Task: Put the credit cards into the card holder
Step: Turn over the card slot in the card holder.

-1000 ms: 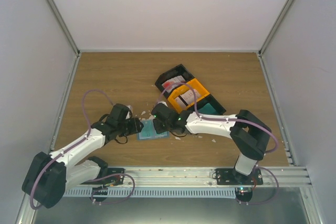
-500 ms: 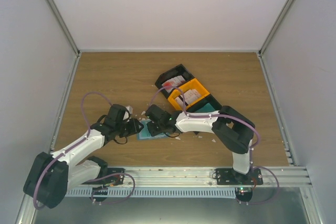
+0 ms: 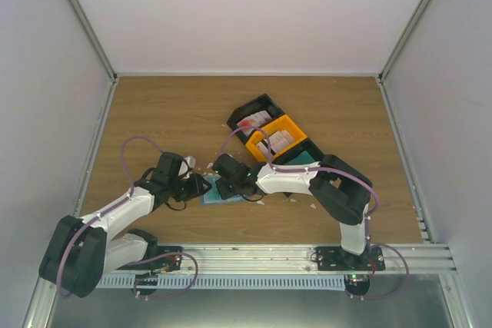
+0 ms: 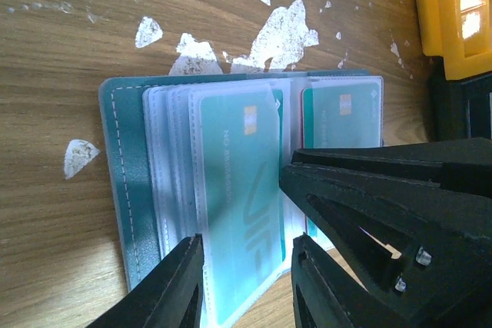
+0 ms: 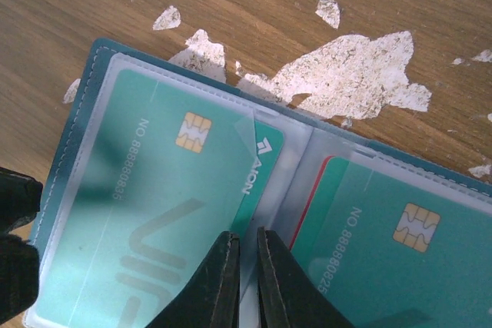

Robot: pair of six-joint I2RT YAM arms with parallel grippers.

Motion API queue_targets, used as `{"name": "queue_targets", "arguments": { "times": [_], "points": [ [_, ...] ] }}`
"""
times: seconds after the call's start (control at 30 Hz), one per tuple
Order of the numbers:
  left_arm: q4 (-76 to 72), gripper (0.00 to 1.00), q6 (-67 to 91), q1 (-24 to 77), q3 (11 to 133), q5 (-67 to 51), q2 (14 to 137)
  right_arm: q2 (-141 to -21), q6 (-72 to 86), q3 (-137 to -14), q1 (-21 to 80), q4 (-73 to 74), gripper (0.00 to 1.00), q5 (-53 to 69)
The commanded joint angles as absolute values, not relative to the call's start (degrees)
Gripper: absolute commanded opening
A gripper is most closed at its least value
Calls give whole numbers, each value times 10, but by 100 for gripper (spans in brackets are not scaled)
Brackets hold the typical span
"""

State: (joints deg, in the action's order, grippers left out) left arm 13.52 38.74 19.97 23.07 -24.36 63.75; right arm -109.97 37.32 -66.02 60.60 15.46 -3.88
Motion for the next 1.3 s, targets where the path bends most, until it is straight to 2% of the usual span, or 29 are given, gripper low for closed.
{"name": "queue_targets", "arguments": {
  "times": [0.0, 0.3, 0.57, 0.77, 0.97, 1.17, 1.27],
  "points": [
    [97, 35, 375, 195, 224, -268, 644, -1124, 377, -651, 609, 176, 9, -50],
    [91, 35, 377, 191, 222, -273, 663, -1127, 376, -648, 609, 170, 9, -43],
    [100, 44, 377, 185, 222, -262, 660, -1126, 379, -642, 609, 169, 9, -42],
    [64, 37, 375, 185, 215, -308, 675, -1123, 380, -640, 609, 164, 8, -40],
    [35, 35, 368, 184, 214, -361, 691, -1109, 371, -632, 609, 149, 9, -27],
    [17, 36, 361, 185, 219, -400, 681, -1075, 381, -620, 605, 130, 10, -28],
    [17, 39, 354, 185, 221, -406, 687, -1040, 396, -613, 605, 135, 17, -74]
  ]
}}
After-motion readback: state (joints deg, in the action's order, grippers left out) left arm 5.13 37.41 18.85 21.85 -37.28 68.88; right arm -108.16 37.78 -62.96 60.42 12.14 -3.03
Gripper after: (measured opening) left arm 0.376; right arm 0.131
